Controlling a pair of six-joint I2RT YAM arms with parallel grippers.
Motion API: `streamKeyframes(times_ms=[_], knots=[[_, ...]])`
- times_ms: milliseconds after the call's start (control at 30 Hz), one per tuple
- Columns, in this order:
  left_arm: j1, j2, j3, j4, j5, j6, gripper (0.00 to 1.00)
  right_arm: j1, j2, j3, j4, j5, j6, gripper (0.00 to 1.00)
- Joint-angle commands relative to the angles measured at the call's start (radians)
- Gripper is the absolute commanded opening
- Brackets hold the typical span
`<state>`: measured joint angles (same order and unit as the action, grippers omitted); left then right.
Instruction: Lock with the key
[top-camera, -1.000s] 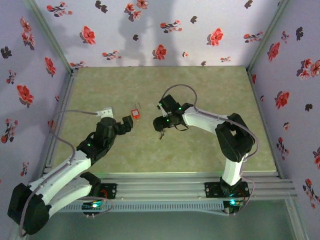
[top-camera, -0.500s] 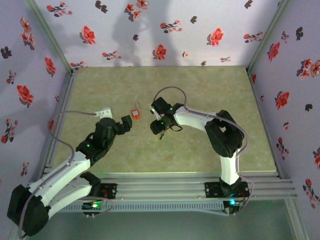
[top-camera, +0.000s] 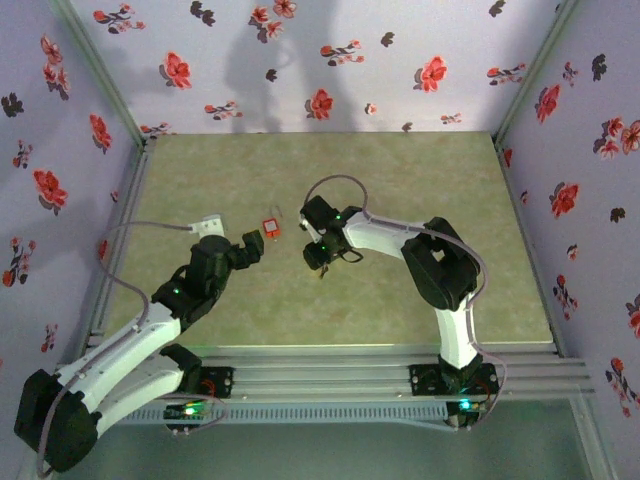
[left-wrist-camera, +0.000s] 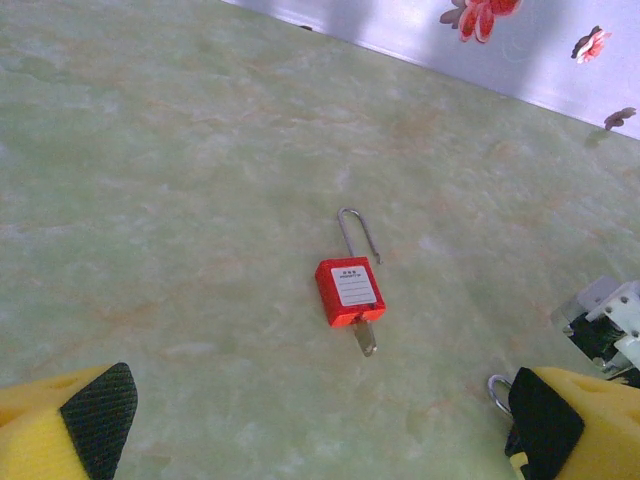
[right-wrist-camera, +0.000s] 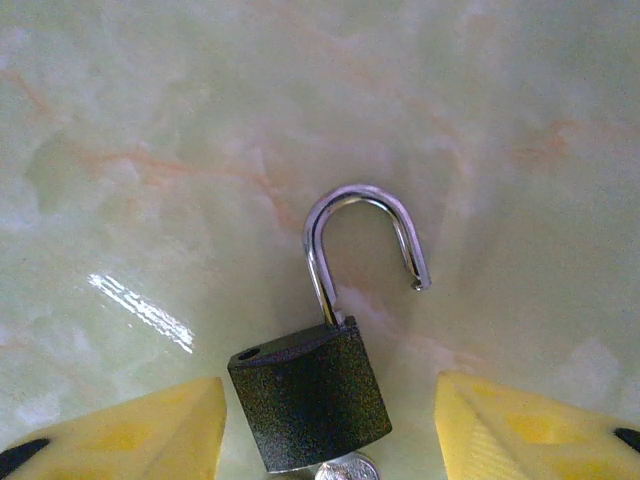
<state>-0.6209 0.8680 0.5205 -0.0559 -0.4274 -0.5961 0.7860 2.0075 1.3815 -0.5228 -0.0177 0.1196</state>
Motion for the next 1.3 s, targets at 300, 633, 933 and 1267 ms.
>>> streamKeyframes(times_ms=[300,633,933,1267], knots=[[0.007,-0.023,-0.019,0.022,-0.036,-0.013,1.0,0.007,0.055,0.038,-0.027,0.013,-0.021,0.49],[0.007,-0.024,-0.02,0.024,-0.039,-0.013,1.0,0.007,0.052,0.023,-0.024,0.01,-0.002,0.41],[0.007,-0.024,-0.022,0.024,-0.037,-0.013,1.0,0.011,0.041,-0.002,-0.013,0.002,0.02,0.38],[0.007,-0.022,-0.026,0.03,-0.039,-0.014,1.0,0.013,-0.054,-0.066,0.062,-0.102,0.036,0.37]])
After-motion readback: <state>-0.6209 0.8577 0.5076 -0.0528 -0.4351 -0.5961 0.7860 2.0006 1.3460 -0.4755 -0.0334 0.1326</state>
